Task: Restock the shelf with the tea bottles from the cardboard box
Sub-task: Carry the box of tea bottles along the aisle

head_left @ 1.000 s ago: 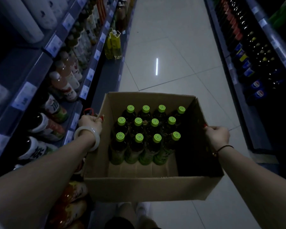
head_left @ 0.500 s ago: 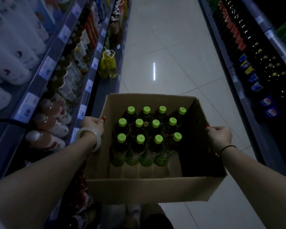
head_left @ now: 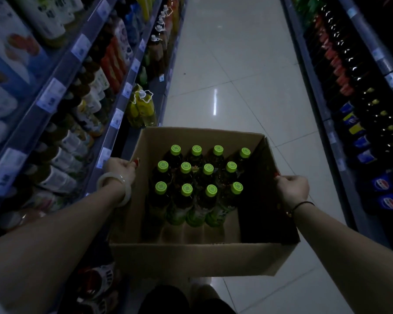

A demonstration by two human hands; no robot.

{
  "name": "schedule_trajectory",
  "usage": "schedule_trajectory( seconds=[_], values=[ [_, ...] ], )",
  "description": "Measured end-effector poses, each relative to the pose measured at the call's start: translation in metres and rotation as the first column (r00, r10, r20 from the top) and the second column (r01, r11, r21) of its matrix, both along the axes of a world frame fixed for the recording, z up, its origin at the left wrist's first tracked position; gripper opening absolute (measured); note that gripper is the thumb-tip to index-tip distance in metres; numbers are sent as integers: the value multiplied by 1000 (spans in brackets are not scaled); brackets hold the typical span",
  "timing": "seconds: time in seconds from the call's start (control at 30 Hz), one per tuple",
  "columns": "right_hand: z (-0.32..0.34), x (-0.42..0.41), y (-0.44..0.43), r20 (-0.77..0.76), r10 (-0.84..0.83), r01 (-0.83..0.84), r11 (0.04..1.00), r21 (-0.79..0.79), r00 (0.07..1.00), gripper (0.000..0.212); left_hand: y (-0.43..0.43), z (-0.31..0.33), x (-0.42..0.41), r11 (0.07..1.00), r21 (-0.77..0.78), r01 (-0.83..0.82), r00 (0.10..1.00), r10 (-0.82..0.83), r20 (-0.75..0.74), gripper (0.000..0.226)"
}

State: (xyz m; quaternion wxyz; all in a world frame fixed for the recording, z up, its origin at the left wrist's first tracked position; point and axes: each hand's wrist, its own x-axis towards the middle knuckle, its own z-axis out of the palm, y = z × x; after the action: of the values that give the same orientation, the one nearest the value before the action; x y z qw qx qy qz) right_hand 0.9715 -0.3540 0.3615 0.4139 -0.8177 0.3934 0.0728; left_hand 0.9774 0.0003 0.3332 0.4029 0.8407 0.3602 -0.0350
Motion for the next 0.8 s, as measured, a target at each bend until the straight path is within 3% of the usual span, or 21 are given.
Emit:
schedule_trajectory(
  seconds=[0.4, 0.67, 0.8],
  values=[
    [-37, 178, 16, -39, -3, 3, 1000, 3, 999, 25, 21, -50, 180, 998, -70, 10, 998, -14, -58, 29],
    [-111, 265, 35, -52, -78, 78, 997, -2, 996, 24, 32, -107, 271, 999, -37, 34, 993, -38, -110, 35],
    [-158, 305, 41, -56, -53, 52, 998, -22, 997, 23, 34, -148, 307, 1000, -17, 23, 995, -24, -93, 27]
  ],
)
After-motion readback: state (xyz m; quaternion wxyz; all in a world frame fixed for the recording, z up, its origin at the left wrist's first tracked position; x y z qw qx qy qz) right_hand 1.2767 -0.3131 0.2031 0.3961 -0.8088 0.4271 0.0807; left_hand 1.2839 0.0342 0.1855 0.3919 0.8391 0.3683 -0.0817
